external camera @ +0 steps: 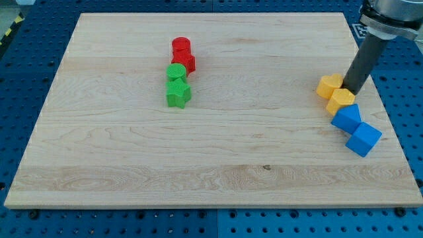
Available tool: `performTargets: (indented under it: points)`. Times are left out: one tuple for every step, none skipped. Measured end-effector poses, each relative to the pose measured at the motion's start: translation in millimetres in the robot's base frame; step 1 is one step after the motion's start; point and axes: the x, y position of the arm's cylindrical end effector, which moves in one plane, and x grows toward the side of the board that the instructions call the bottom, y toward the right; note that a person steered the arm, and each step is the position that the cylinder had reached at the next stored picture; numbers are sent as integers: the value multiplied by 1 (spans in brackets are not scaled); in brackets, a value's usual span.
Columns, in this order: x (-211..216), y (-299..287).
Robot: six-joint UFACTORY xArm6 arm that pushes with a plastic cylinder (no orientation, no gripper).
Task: Separate yellow heart from the yellow hexagon
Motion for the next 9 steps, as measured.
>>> performTargets:
  points:
    - [0,-13]
    - [-12,-21]
    - [-16,-38]
    - [-16,-64]
    - [-13,-71]
    - [-4,-89]
    - [-4,-89]
    - [-4,-41]
    - [-4,-6]
